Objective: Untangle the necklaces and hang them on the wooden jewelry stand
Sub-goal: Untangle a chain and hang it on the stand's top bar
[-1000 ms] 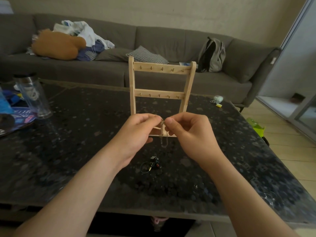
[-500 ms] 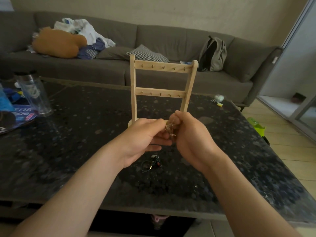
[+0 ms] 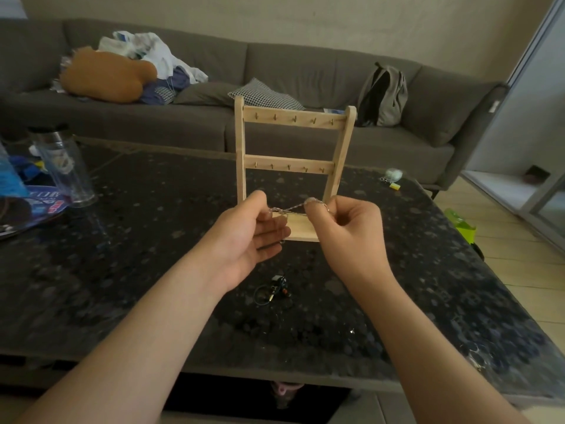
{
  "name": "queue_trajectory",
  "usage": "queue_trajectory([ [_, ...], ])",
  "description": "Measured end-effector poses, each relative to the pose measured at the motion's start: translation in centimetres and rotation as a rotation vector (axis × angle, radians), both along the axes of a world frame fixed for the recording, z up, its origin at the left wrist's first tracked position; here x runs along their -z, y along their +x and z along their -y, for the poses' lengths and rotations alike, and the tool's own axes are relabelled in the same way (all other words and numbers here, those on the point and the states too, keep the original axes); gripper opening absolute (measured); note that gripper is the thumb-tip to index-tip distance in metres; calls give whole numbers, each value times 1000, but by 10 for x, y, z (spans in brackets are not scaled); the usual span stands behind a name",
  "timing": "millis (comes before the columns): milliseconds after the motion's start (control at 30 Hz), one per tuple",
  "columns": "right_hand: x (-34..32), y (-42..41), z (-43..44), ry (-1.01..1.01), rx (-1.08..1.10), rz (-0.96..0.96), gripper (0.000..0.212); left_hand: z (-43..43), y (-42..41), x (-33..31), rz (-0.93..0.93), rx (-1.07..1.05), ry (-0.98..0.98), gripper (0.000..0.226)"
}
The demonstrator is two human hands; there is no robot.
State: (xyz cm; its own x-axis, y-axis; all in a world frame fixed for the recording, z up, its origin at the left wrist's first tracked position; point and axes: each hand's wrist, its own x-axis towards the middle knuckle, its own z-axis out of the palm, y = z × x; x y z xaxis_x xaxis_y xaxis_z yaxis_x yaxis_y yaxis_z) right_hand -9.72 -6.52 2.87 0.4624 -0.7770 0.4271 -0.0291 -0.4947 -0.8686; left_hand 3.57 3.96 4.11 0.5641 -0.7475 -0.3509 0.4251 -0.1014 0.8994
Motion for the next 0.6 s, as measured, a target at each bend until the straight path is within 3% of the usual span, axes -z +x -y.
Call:
queue_trajectory([
  [100, 2, -1, 1, -129, 26, -70, 55, 0, 1, 0, -9, -63, -20, 12],
  [333, 11, -3, 2, -652, -25, -432, 30, -1, 5, 2, 8, -225, -82, 19],
  [433, 7, -2, -6, -681, 0, -531, 44, 0, 5, 0, 136, -250, -43, 27],
  [600, 13, 4, 1, -445, 10, -530, 45, 0, 1, -4, 279, -200, 13, 24],
])
